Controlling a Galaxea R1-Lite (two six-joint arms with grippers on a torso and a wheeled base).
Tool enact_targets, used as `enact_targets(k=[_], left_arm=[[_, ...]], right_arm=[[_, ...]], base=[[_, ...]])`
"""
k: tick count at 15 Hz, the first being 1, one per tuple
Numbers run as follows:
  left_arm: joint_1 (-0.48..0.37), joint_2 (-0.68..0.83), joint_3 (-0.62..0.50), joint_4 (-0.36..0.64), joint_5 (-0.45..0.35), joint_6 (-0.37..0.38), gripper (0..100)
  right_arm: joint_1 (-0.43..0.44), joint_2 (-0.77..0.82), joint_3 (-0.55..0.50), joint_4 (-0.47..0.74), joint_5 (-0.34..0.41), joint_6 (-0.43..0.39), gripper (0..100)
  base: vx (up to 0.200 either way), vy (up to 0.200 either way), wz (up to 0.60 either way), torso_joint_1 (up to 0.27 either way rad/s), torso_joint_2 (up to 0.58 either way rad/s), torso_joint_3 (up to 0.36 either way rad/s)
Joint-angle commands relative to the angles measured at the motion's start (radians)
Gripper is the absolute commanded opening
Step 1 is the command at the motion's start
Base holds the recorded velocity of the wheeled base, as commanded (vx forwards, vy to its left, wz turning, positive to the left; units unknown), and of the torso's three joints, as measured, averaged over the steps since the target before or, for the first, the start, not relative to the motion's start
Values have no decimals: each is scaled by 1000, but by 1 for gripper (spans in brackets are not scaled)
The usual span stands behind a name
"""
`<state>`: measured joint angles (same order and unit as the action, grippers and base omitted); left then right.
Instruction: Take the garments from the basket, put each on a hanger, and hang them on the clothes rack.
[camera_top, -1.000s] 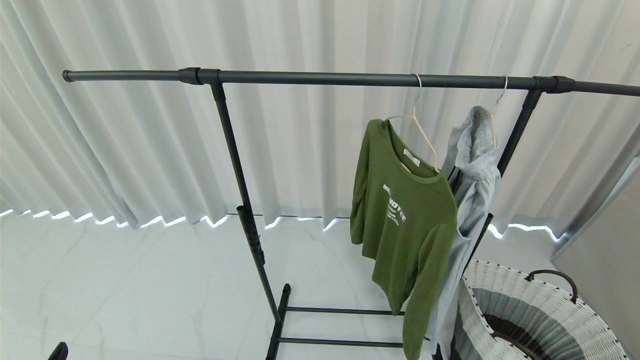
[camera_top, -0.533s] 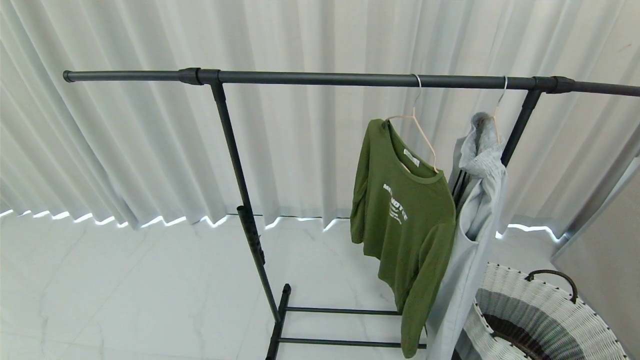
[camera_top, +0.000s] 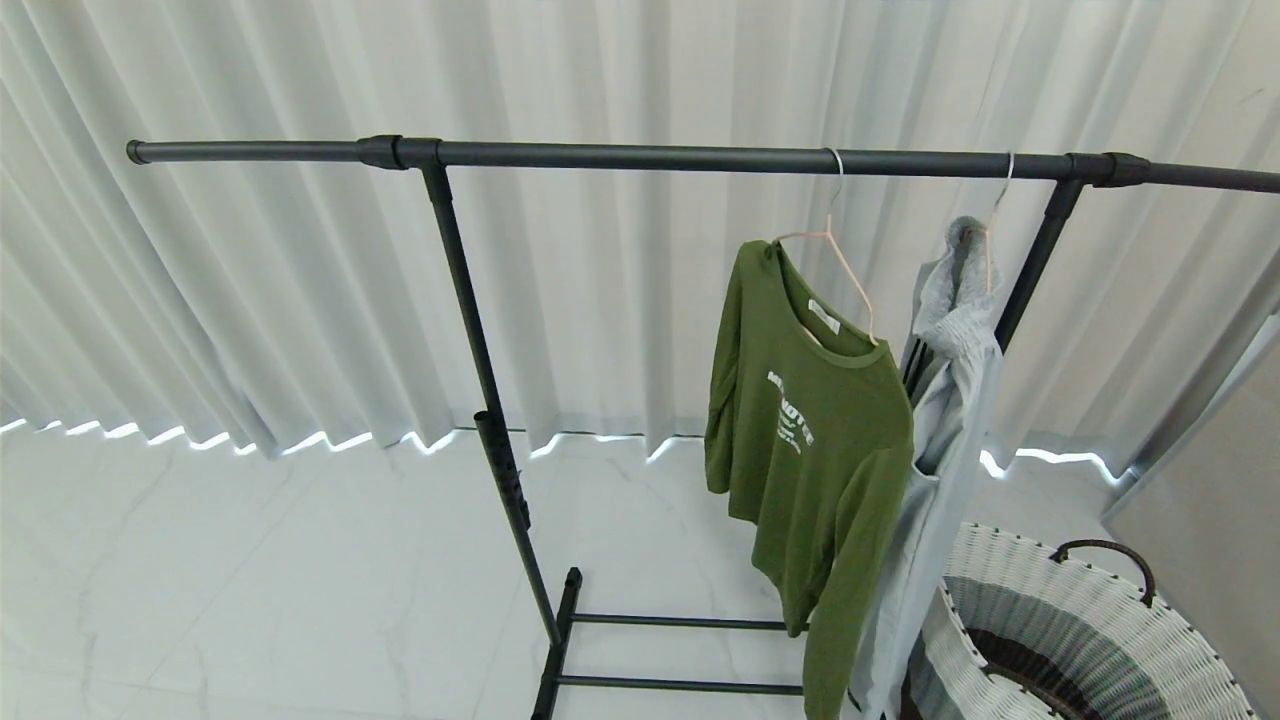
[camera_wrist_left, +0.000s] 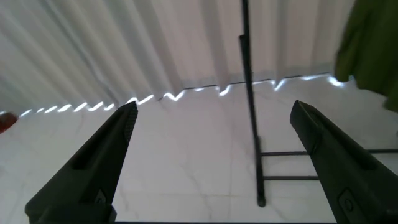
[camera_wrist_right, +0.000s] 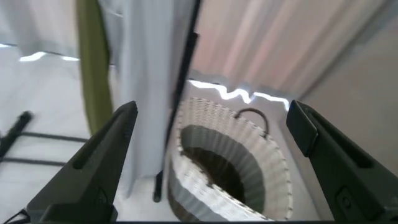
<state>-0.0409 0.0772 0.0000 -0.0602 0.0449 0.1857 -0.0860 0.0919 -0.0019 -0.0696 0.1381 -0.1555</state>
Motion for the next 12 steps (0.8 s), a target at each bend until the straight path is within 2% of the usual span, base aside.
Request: enact_targets(k=[1,2,3,6,8,9,10,11,12], left_arm=[[-10,1,0,10,-10,-77,100],[-10,1,0,10,-11,-86,100],[-7,-2,0,49,-43,-144,100],[-7,-2,0,51,-43,-167,100],[-7,-2,0,51,-39,-183,100],[-7,-2,0,51,-39,-183,100],[-7,-2,0,51,-39,-183,100],[-7,-2,0,51,-39,-184,100],[-7,-2,0,51,-39,-183,100]], right_arm=[[0,5,2,1,5,31,100],[0,5,2,1,5,34,100],[0,3,2,-3,-5,111,100],[0,3,2,-6,-25,152,100],[0,3,2,-10,-97,175,100],[0,3,2,-12,-106,179,100],[0,3,2,-12,-81,180,100],[0,3,2,-10,-25,172,100],[0,3,2,-10,-9,163,100]], base=[[0,0,0,0,0,0],[0,0,0,0,0,0],[0,0,0,0,0,0],[0,0,0,0,0,0],[0,0,0,0,0,0],[0,0,0,0,0,0],[0,0,0,0,0,0],[0,0,0,0,0,0],[0,0,0,0,0,0]])
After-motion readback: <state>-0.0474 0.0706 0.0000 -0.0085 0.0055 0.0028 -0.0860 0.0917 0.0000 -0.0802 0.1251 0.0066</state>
